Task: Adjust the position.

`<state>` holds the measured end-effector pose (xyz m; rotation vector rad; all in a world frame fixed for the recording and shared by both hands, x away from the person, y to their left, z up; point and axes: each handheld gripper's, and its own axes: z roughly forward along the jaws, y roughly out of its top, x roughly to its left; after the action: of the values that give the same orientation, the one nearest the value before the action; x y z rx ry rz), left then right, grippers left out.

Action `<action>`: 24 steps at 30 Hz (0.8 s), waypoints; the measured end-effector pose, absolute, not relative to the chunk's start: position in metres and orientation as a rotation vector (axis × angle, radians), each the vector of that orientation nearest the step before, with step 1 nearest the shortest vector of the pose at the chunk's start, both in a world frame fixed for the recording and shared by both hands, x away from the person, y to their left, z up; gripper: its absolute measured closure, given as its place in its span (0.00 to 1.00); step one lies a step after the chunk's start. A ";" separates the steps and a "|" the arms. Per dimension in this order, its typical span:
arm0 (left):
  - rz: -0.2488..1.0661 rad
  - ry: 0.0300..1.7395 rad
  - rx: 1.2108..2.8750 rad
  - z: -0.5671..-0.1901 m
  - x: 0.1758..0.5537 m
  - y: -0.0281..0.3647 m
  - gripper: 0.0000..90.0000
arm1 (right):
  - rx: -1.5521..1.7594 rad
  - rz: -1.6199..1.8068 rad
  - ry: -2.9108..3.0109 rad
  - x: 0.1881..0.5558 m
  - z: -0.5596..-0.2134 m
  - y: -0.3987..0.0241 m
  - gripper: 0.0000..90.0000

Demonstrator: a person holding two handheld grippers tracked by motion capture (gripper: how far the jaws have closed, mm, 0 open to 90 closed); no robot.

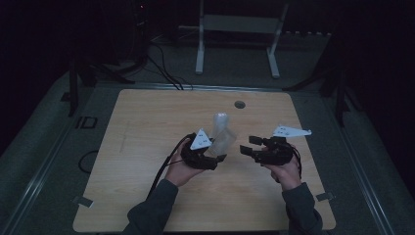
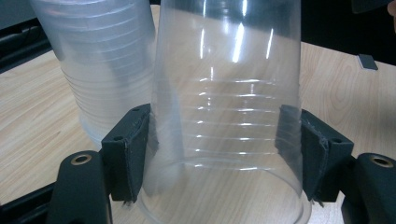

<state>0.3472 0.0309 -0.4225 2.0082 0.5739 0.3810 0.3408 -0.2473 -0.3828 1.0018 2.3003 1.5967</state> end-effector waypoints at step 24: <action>0.416 0.521 2.067 -0.414 0.346 0.035 0.33 | 0.854 1.339 2.438 0.345 -0.373 -0.244 0.40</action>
<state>0.3464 0.0355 -0.4139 2.0669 0.5212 0.4159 0.3446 -0.2441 -0.3726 0.8543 2.4380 1.3388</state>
